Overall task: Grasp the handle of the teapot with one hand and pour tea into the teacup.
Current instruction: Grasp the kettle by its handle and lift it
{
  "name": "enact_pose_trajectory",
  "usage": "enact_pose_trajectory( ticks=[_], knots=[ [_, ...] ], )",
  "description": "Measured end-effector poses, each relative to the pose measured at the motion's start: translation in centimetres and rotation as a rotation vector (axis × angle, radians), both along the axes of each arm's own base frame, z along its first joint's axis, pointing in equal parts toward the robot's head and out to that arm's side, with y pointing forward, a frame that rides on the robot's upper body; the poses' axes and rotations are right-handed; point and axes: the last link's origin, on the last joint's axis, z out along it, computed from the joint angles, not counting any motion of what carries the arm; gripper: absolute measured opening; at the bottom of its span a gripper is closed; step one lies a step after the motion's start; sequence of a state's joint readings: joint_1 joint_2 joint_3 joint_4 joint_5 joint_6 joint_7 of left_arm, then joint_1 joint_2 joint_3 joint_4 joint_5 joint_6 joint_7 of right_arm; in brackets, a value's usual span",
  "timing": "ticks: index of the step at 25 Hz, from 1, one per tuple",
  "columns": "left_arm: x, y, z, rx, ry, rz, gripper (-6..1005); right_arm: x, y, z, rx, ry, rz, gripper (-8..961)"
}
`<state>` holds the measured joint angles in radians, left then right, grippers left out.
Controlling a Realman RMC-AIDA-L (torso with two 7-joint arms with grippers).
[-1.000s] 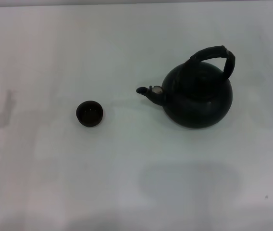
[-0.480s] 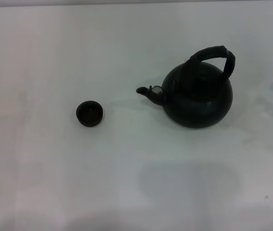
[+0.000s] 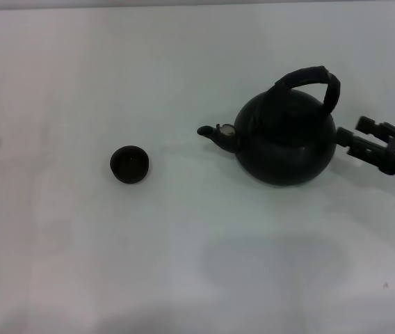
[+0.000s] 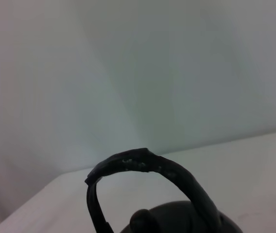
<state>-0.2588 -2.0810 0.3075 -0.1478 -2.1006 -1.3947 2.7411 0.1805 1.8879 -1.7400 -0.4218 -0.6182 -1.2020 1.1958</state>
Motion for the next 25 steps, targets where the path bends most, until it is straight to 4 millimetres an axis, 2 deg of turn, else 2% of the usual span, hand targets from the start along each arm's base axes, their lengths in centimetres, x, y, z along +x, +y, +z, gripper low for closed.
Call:
enact_pose_trajectory(
  ticks=[5, 13, 25],
  knots=[
    [0.1, 0.0, -0.2, -0.005, -0.005, 0.002, 861, -1.0, 0.8, -1.1, 0.036, -0.029, 0.038, 854],
    [-0.1, -0.3, -0.3, -0.007, -0.008, 0.01, 861, -1.1, 1.9, -1.1, 0.121, -0.048, 0.023, 854],
    [0.1, -0.1, -0.3, -0.008, -0.01, 0.005, 862, -1.4, 3.2, -1.4, 0.126, -0.082, 0.014, 832]
  ],
)
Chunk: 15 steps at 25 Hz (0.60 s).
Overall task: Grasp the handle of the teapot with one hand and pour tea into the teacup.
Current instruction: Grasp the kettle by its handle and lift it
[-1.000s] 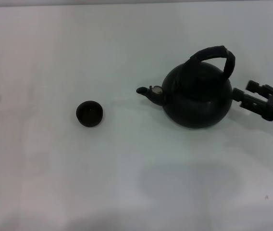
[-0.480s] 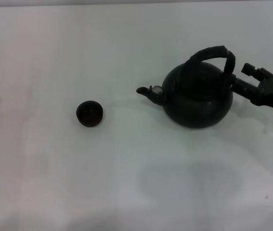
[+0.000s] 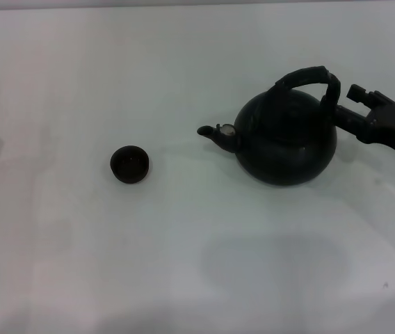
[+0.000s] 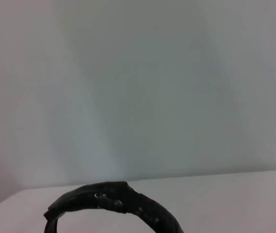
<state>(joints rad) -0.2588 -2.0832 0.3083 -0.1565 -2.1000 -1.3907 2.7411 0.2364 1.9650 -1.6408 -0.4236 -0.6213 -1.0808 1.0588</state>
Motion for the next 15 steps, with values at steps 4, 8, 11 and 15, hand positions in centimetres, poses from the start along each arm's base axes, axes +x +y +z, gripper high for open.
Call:
enact_pose_trajectory(
  ticks=[4, 8, 11, 15],
  knots=[
    [-0.06, -0.09, 0.0, 0.0, 0.0, 0.003, 862, -0.15, 0.36, -0.25, 0.0, -0.009, -0.004, 822],
    [-0.1, -0.09, 0.05, 0.0, 0.002, 0.003, 862, -0.2, 0.53, -0.38, 0.0, -0.014, -0.008, 812],
    [-0.09, -0.01, 0.12, 0.001, 0.004, 0.001, 862, -0.17, 0.61, -0.41, 0.002, -0.017, -0.013, 804],
    [-0.1, 0.13, 0.25, 0.005, 0.007, 0.0, 862, -0.25, 0.72, -0.45, 0.003, -0.016, -0.013, 739]
  ],
)
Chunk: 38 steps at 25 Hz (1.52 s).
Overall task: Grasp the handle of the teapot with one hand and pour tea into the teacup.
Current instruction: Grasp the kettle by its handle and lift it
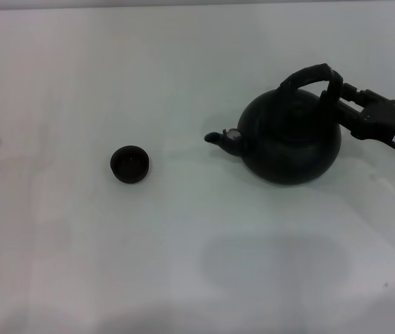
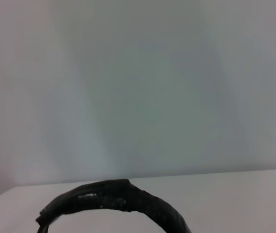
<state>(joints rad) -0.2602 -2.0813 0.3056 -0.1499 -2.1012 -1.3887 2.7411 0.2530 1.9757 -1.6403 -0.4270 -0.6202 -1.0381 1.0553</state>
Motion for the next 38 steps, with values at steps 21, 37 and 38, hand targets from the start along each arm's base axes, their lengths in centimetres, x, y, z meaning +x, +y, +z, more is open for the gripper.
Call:
enact_pose_trajectory(
  ticks=[21, 37, 38],
  knots=[
    [-0.1, 0.1, 0.2, 0.008, 0.002, 0.004, 861, -0.4, 0.1, -0.1, 0.005, 0.015, 0.008, 399],
    [-0.2, -0.1, 0.2, 0.007, 0.002, 0.007, 860, -1.5, -0.2, -0.5, -0.03, 0.031, 0.08, 193],
    [-0.2, -0.1, 0.2, 0.007, 0.002, 0.008, 860, -1.7, -0.1, -0.4, -0.028, 0.032, 0.087, 193]
  ],
)
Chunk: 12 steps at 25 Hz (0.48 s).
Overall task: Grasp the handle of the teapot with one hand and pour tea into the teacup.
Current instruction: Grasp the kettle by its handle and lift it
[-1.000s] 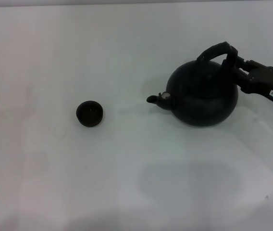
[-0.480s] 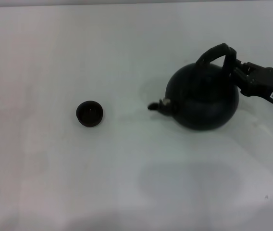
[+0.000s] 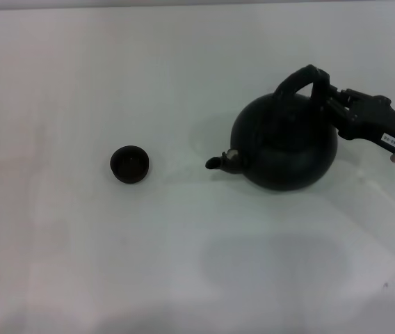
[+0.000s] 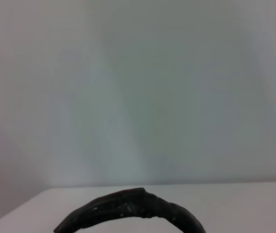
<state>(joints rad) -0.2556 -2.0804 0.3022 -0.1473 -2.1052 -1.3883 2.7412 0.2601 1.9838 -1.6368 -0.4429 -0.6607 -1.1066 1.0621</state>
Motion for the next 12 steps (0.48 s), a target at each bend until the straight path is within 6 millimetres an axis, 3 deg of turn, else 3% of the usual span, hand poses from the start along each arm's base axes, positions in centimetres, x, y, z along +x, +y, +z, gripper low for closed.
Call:
enact_pose_trajectory(
  ticks=[6, 12],
  knots=[
    [0.0, -0.2, -0.2, -0.007, -0.004, 0.003, 861, -1.9, 0.8, 0.2, 0.021, 0.009, 0.064, 193],
    [-0.1, -0.9, -0.6, -0.02, -0.01, 0.011, 861, -4.7, 2.4, -1.1, 0.016, -0.066, 0.137, 193]
  ],
)
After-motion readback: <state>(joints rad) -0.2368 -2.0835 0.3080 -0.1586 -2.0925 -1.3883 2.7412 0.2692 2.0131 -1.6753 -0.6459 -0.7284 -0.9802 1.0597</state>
